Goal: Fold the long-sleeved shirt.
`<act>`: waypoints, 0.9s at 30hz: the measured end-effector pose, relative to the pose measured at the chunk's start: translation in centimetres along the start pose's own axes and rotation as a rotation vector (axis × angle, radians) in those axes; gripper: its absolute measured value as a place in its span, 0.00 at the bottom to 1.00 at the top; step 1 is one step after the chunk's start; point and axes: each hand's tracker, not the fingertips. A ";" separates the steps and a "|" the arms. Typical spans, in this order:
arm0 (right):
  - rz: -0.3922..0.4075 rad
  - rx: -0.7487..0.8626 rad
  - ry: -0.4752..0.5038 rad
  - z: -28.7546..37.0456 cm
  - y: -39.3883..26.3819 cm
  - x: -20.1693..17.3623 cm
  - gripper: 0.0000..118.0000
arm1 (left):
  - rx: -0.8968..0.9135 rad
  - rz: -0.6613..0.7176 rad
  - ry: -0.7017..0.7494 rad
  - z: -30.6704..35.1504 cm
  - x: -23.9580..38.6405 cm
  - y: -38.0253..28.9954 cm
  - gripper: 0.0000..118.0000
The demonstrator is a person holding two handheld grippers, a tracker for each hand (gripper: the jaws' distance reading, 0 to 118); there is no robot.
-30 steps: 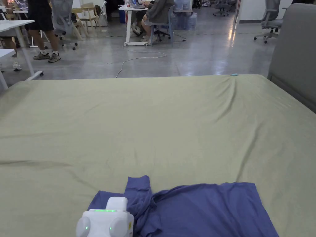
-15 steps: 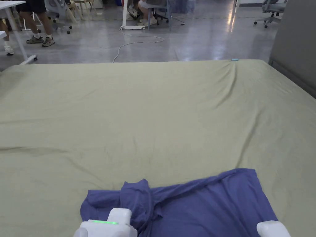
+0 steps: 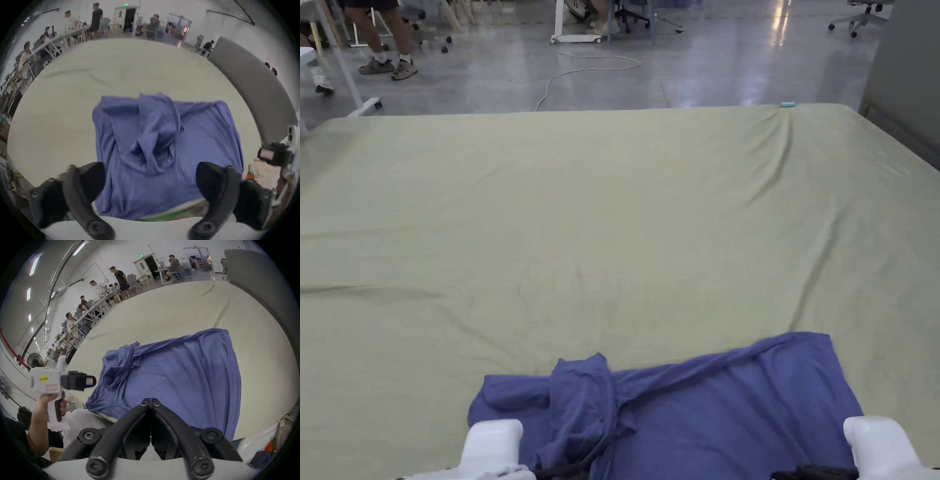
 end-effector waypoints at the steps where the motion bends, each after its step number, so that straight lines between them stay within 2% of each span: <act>1: 0.003 -0.015 -0.013 -0.5 0.1 -0.1 0.00 | 0.018 -0.016 -0.076 0.0 -0.2 -0.6 0.01; 3: 0.005 -0.030 -0.020 -1.3 0.2 0.1 0.00 | -0.006 0.006 -0.019 -1.3 0.0 -0.6 0.00; 5: -0.011 -0.039 -0.016 -2.1 0.4 0.5 0.00 | 0.022 0.064 -0.073 -2.0 -0.9 1.6 0.00; 6: -0.023 -0.043 -0.012 -2.3 0.5 0.7 0.00 | 0.050 0.096 -0.061 -2.3 -1.6 2.9 0.04; 7: -0.036 -0.043 -0.005 -2.5 0.7 1.0 0.00 | 0.082 0.121 -0.018 -2.9 -2.1 4.7 0.32; 8: -0.048 -0.041 0.000 -2.6 0.9 1.3 0.00 | 0.128 0.118 0.015 -3.7 -2.9 6.7 0.69; 9: -0.054 -0.041 0.004 -2.8 1.1 1.6 0.00 | 0.131 0.110 0.034 -5.0 -3.6 8.4 1.00; 13: -0.069 -0.051 -0.028 -3.6 2.2 3.2 0.00 | 0.079 0.128 0.237 -11.4 -7.8 13.5 1.00; 15: -0.091 -0.064 -0.056 -4.1 3.5 4.6 0.00 | -0.095 0.143 0.220 -14.3 -9.7 14.1 1.00; 16: -0.100 -0.065 -0.069 -4.4 4.6 5.6 0.00 | -0.200 0.131 0.159 -15.8 -10.2 13.9 0.93; 17: -0.109 -0.066 -0.093 -4.7 5.9 6.5 0.00 | -0.174 0.050 0.267 -16.0 -9.0 13.3 0.89; 18: -0.112 -0.071 -0.128 -5.0 7.3 7.3 0.00 | -0.082 0.003 0.238 -15.1 -7.8 13.6 0.88; 19: -0.100 -0.079 -0.169 -5.5 9.4 8.3 0.00 | -0.087 -0.036 0.240 -14.3 -7.3 14.2 0.76; 20: -0.097 -0.071 -0.185 -6.3 11.4 9.3 0.00 | -0.048 -0.048 0.226 -13.4 -7.2 14.7 0.54; 21: -0.098 -0.060 -0.195 -7.0 13.3 10.4 0.16 | -0.003 -0.028 0.215 -12.6 -7.5 15.3 0.00; 22: -0.118 -0.045 -0.243 -8.1 15.4 11.6 0.52 | 0.018 0.017 0.089 -11.3 -8.1 15.9 0.00; 23: -0.159 -0.066 -0.277 -9.9 17.4 12.9 0.92 | 0.025 0.108 0.024 -10.6 -8.3 16.8 0.00; 24: -0.166 -0.094 -0.297 -11.5 18.9 14.1 0.97 | 0.011 0.142 0.019 -10.2 -8.4 17.5 0.00; 25: -0.193 -0.073 -0.290 -12.1 19.7 15.0 0.97 | 0.005 0.134 0.016 -9.6 -8.0 17.7 0.00; 27: -0.282 -0.184 -0.330 -14.9 20.9 17.5 0.97 | 0.026 0.085 0.025 -8.8 -7.1 17.8 0.00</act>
